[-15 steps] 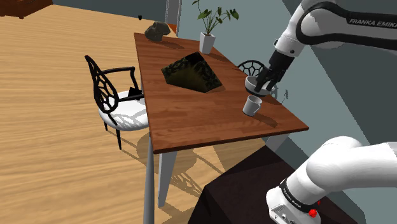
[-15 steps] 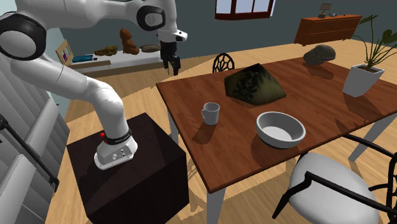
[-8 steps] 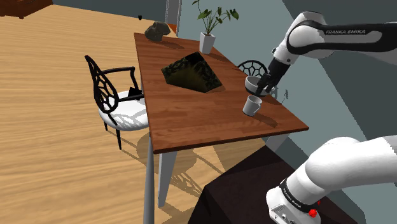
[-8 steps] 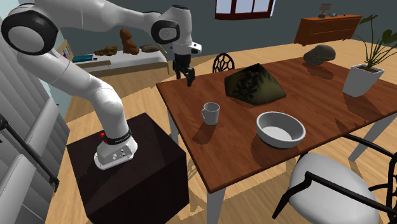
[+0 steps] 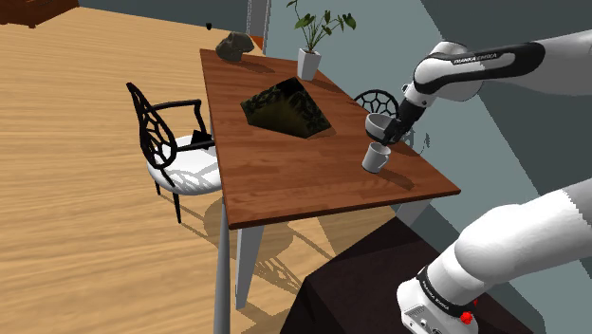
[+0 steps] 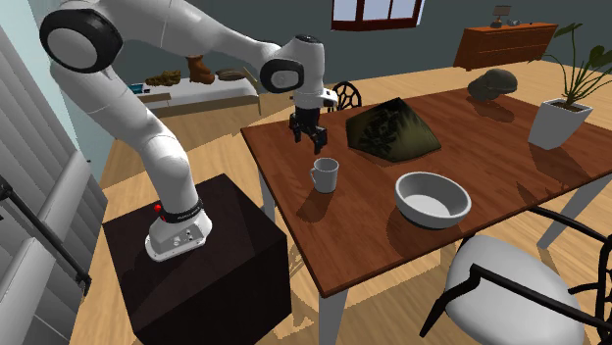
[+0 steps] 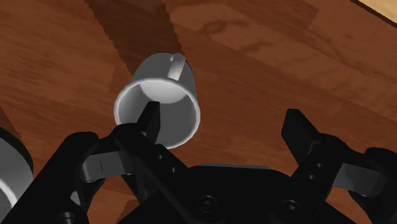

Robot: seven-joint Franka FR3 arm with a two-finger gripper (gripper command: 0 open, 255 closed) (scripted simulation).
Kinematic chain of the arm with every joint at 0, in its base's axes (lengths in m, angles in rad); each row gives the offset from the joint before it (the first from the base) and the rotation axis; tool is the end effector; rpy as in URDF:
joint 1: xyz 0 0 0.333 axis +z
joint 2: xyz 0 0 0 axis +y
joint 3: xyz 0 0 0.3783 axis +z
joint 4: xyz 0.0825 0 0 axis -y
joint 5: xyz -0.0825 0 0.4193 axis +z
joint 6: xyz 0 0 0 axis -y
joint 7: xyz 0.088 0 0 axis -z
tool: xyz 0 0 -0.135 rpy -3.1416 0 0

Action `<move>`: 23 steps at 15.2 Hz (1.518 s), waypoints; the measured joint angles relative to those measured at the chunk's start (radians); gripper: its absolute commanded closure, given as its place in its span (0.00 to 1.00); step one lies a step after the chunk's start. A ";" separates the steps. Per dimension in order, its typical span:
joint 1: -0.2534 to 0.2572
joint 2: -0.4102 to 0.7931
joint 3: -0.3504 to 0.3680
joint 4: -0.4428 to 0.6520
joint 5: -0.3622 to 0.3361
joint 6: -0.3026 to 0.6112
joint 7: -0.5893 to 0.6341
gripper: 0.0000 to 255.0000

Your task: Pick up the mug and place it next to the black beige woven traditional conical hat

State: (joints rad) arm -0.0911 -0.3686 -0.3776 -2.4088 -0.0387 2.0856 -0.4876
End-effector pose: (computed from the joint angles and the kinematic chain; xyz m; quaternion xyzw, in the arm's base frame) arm 0.3969 -0.2111 0.4565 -0.9983 -0.0296 -0.0325 0.0392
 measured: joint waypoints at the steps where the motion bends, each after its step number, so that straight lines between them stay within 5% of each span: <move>1: 0.003 0.034 -0.016 0.016 0.009 0.018 -0.027 0.00; 9: 0.005 0.327 -0.132 0.168 0.147 0.137 -0.286 0.00; 23: 0.006 0.407 -0.133 0.143 0.209 0.229 -0.340 0.00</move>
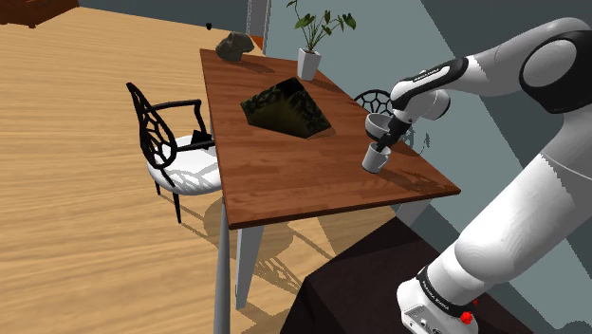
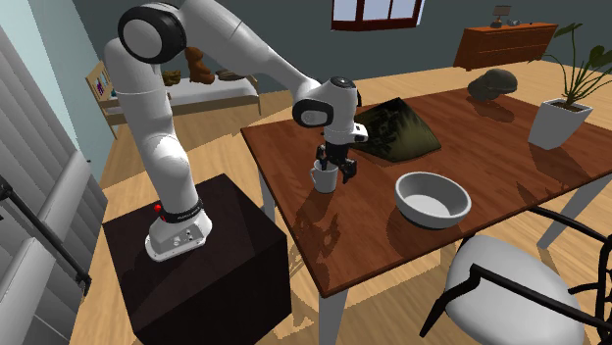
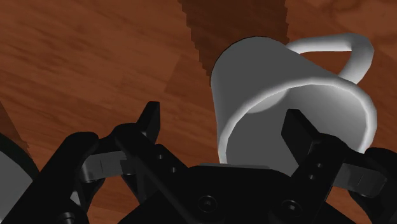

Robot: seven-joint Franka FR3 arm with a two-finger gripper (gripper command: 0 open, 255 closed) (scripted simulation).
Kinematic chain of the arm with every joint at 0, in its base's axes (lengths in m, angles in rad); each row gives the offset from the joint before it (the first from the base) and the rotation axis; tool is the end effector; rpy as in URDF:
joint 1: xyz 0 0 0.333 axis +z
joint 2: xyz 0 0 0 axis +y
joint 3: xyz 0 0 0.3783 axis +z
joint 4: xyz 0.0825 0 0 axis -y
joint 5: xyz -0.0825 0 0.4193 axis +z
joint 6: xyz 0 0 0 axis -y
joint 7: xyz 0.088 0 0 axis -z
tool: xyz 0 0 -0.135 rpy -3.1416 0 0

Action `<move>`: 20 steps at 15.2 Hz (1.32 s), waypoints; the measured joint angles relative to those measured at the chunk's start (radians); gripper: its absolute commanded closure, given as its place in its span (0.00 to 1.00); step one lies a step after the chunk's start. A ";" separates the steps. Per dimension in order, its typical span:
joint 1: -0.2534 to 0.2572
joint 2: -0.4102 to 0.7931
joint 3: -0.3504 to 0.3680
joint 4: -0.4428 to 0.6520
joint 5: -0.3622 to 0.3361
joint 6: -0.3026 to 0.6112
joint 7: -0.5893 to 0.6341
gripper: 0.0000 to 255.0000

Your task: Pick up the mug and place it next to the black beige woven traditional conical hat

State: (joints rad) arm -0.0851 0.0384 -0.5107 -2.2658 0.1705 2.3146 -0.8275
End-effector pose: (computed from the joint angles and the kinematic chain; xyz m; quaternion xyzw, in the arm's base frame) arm 0.4622 -0.3044 0.3574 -0.9968 -0.0587 -0.0413 0.0354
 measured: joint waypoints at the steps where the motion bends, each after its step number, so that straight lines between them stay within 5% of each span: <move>1: 0.000 0.000 0.000 0.000 0.000 0.000 0.000 1.00; 11: 0.000 0.000 0.000 0.000 0.000 0.000 0.000 1.00; 20: 0.002 -0.067 0.000 0.045 -0.055 -0.099 0.047 1.00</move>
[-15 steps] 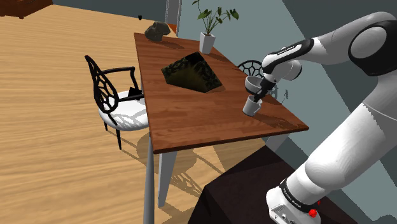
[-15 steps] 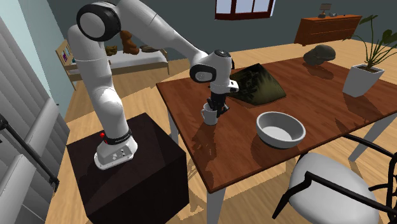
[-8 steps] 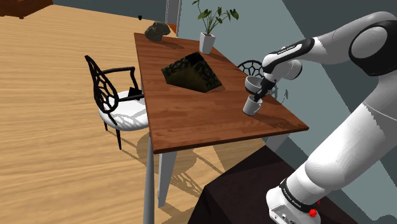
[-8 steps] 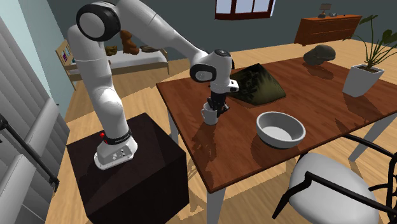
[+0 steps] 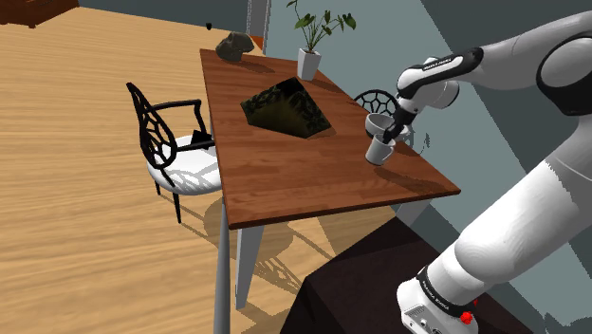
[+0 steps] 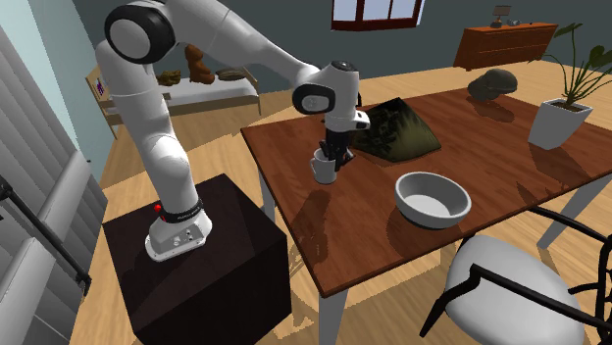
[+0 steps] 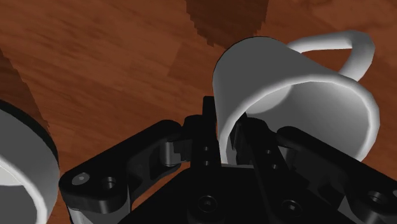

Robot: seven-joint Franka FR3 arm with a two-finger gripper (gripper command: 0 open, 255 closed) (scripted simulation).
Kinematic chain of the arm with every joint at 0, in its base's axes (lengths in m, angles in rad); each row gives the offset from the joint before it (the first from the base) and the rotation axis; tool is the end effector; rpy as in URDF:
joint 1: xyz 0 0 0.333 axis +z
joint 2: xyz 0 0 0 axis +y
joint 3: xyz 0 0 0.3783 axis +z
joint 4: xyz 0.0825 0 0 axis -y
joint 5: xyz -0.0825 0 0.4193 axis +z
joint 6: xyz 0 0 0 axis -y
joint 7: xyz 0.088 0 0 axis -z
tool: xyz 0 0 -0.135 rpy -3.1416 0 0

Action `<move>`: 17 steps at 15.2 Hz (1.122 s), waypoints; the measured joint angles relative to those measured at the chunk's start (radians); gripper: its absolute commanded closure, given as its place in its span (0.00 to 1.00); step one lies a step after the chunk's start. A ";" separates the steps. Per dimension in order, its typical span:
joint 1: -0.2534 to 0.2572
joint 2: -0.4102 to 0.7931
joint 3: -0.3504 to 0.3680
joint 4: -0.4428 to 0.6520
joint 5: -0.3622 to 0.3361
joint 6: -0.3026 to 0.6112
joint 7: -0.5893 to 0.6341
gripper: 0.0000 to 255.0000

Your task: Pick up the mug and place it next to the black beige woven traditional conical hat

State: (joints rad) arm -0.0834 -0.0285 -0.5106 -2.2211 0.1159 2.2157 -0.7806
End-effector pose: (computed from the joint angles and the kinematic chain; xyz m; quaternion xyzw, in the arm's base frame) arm 0.4606 -0.3045 0.4018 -0.9968 -0.0588 -0.0413 0.0354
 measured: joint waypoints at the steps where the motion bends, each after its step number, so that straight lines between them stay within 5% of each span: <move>1: -0.001 -0.008 0.000 0.006 -0.006 -0.013 0.004 1.00; 17: 0.000 -0.096 0.013 0.142 -0.065 -0.222 0.063 1.00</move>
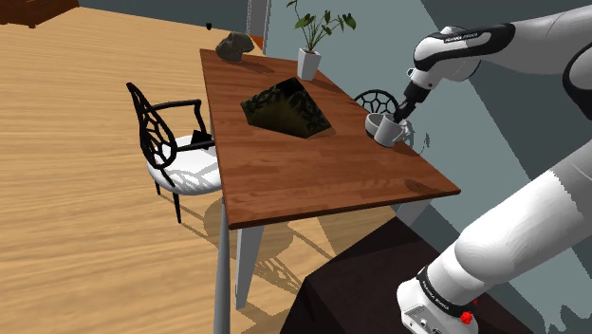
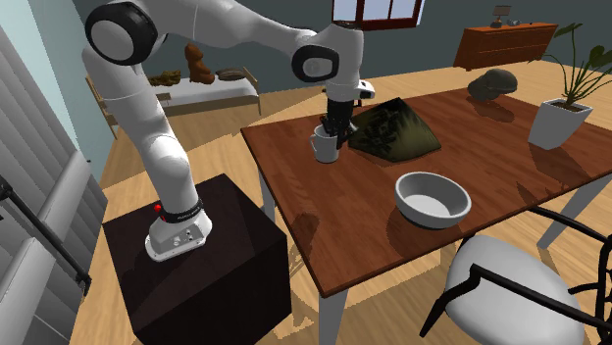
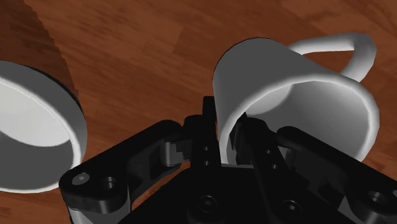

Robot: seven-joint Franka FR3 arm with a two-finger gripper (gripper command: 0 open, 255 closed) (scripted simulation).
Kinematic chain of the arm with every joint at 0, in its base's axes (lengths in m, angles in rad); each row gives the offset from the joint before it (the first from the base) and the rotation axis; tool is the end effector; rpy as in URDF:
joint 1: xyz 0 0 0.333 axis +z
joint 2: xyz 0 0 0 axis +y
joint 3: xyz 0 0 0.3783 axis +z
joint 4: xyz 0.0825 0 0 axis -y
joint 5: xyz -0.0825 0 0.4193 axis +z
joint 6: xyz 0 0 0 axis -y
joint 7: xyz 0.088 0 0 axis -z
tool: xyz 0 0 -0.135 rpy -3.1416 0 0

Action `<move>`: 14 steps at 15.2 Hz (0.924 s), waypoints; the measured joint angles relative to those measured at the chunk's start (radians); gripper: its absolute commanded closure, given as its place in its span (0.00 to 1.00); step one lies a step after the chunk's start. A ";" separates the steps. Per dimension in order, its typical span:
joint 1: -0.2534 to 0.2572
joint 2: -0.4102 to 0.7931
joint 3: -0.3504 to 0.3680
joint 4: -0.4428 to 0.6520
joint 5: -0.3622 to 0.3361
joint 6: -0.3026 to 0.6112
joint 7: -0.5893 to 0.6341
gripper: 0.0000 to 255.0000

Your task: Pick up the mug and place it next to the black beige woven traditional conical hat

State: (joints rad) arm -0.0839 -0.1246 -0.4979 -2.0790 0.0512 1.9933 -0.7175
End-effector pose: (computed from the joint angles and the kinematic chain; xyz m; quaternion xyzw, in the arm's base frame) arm 0.4578 -0.3054 0.4986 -0.9968 -0.0588 -0.0414 0.0353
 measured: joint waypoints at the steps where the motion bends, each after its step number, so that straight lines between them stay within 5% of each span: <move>1: 0.001 -0.001 0.002 0.011 -0.001 -0.012 0.004 1.00; 14: 0.003 -0.024 0.009 0.163 -0.014 -0.183 0.025 1.00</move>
State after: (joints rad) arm -0.0811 -0.1481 -0.4892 -1.9163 0.0375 1.8107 -0.6928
